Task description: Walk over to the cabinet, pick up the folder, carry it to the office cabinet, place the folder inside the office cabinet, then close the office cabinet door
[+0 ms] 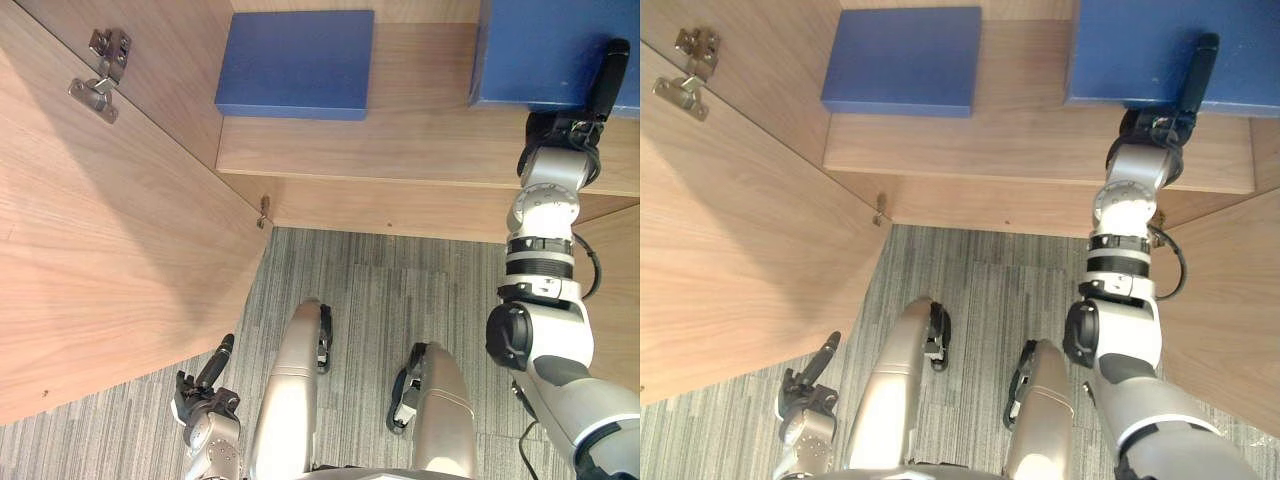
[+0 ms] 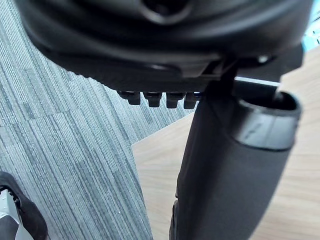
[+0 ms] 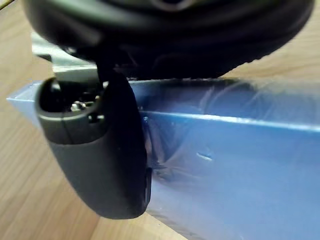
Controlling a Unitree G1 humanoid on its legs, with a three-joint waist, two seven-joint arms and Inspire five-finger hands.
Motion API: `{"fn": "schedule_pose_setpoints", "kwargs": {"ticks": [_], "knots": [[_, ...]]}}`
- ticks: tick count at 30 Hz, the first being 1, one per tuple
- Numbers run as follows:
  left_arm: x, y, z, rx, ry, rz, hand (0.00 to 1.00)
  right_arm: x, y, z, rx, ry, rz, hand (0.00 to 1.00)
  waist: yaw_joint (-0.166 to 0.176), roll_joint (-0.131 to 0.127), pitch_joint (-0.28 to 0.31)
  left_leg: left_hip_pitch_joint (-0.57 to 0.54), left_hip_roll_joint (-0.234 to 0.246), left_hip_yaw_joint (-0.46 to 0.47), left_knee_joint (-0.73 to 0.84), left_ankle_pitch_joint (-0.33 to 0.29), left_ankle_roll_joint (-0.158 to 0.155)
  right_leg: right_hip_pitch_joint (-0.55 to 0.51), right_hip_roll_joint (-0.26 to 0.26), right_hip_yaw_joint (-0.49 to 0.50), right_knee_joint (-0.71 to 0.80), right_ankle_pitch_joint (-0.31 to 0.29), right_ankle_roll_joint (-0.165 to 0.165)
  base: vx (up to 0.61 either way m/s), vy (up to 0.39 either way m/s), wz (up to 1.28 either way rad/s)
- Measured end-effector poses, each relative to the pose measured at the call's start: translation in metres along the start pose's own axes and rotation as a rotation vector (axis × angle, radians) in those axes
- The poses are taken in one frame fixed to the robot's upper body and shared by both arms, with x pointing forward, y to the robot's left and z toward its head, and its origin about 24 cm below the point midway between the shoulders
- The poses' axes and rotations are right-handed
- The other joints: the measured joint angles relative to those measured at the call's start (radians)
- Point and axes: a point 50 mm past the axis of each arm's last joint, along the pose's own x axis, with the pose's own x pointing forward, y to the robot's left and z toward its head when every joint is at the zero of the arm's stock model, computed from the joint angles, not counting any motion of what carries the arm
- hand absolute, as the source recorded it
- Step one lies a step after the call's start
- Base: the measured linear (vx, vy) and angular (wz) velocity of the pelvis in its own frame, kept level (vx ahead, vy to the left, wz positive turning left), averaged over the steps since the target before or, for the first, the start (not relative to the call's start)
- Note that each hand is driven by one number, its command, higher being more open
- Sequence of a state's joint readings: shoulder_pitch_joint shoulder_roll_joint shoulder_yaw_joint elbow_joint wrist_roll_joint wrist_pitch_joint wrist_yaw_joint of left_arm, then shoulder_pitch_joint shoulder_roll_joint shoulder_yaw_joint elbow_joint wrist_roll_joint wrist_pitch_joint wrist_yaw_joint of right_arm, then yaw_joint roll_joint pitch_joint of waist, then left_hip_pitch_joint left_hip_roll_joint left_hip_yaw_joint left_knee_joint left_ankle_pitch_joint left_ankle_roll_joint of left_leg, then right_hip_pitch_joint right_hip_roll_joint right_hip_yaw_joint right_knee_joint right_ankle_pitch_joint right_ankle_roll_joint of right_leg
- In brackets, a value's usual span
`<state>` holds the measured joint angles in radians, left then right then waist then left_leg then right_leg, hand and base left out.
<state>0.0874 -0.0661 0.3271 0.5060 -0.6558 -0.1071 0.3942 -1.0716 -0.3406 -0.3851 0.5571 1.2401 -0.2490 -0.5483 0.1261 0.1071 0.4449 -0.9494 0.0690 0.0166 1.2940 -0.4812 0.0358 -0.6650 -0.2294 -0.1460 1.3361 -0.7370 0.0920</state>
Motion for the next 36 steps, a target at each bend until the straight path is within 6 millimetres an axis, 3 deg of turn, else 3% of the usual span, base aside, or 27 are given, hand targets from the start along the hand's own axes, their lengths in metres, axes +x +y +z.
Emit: {"fn": "schedule_pose_setpoints", "kwargs": {"ticks": [7, 12, 17, 25, 28, 29, 30, 31, 32, 33, 36], "knots": [[0.000, -0.001, -0.001, 0.017, -0.003, -0.016, 1.00, 0.009, 0.037, 0.018, -0.044, -0.023, 0.074, 1.00, 0.014, 0.000, 0.001, -0.006, 0.005, -0.002, -0.015, 0.010, 0.018, 0.005, -0.003, -0.025, -0.005, 0.000, 0.001, 0.01, -0.040, 0.09], [0.000, -0.002, -0.002, 0.043, -0.005, -0.039, 1.00, 0.011, 0.052, 0.011, -0.269, -0.023, 0.158, 1.00, 0.017, -0.001, 0.002, -0.005, 0.013, -0.007, -0.018, 0.010, 0.018, 0.008, 0.000, -0.040, -0.005, 0.001, 0.001, 0.00, -0.025, 0.01], [0.000, -0.003, -0.002, 0.042, -0.005, -0.043, 1.00, 0.015, 0.046, 0.001, -0.435, 0.004, 0.149, 1.00, 0.017, -0.004, 0.004, -0.001, 0.020, -0.008, -0.020, 0.010, 0.018, 0.016, 0.002, -0.052, -0.010, 0.001, 0.001, 0.00, -0.007, 0.01], [0.000, -0.004, -0.001, 0.039, -0.008, -0.061, 1.00, 0.018, 0.033, -0.026, -1.031, 0.063, 0.244, 1.00, 0.014, -0.020, 0.012, 0.044, 0.039, -0.009, -0.052, 0.010, 0.018, 0.057, 0.007, -0.081, -0.031, 0.020, 0.002, 0.00, -0.004, -0.01], [0.002, -0.006, -0.003, 0.051, 0.003, -0.086, 1.00, 0.017, 0.024, -0.037, -1.272, 0.111, 0.320, 1.00, 0.013, -0.021, 0.012, 0.069, 0.056, -0.021, -0.085, 0.019, 0.008, 0.058, 0.017, -0.100, -0.025, 0.084, 0.018, 0.04, -0.045, -0.06], [0.002, -0.009, -0.003, 0.067, 0.002, -0.104, 1.00, 0.019, 0.016, -0.037, -1.332, 0.143, 0.318, 1.00, 0.014, -0.021, 0.012, 0.083, 0.065, -0.030, -0.097, 0.022, 0.008, 0.036, 0.017, -0.104, 0.028, 0.154, 0.021, 0.03, -0.048, -0.03], [0.002, -0.010, -0.003, 0.073, 0.000, -0.111, 1.00, 0.020, 0.013, -0.038, -1.352, 0.158, 0.316, 1.00, 0.016, -0.021, 0.012, 0.088, 0.073, -0.033, -0.098, 0.023, 0.008, -0.001, 0.015, -0.094, 0.067, 0.180, 0.013, 0.01, -0.044, -0.11], [0.003, -0.011, -0.003, 0.079, -0.001, -0.120, 1.00, 0.019, 0.011, -0.041, -1.395, 0.169, 0.327, 1.00, 0.020, -0.025, 0.011, 0.089, 0.077, -0.030, -0.096, 0.022, 0.007, -0.038, 0.009, -0.073, 0.061, 0.143, 0.014, -0.01, -0.028, -0.16], [0.003, -0.013, -0.002, 0.076, 0.002, -0.130, 1.00, 0.019, 0.009, -0.043, -1.461, 0.173, 0.351, 1.00, 0.018, -0.028, 0.012, 0.084, 0.077, -0.025, -0.078, 0.020, 0.003, -0.042, -0.011, -0.063, -0.061, 0.120, -0.009, -0.03, -0.041, -0.22], [0.004, -0.015, -0.002, 0.076, 0.000, -0.145, 1.00, 0.019, 0.008, -0.044, -1.507, 0.179, 0.367, 1.00, 0.016, -0.026, 0.014, 0.073, 0.082, -0.037, -0.063, 0.020, -0.008, -0.040, -0.005, -0.083, -0.059, 0.101, -0.050, -0.03, -0.045, -0.11], [0.006, -0.019, 0.000, 0.105, 0.000, -0.176, 1.00, 0.025, -0.015, -0.035, -1.661, 0.212, 0.291, 1.00, -0.002, -0.026, 0.014, 0.070, 0.098, -0.058, -0.069, 0.023, -0.025, -0.027, 0.010, -0.112, -0.061, 0.101, -0.050, -0.01, -0.063, 0.09]]}}
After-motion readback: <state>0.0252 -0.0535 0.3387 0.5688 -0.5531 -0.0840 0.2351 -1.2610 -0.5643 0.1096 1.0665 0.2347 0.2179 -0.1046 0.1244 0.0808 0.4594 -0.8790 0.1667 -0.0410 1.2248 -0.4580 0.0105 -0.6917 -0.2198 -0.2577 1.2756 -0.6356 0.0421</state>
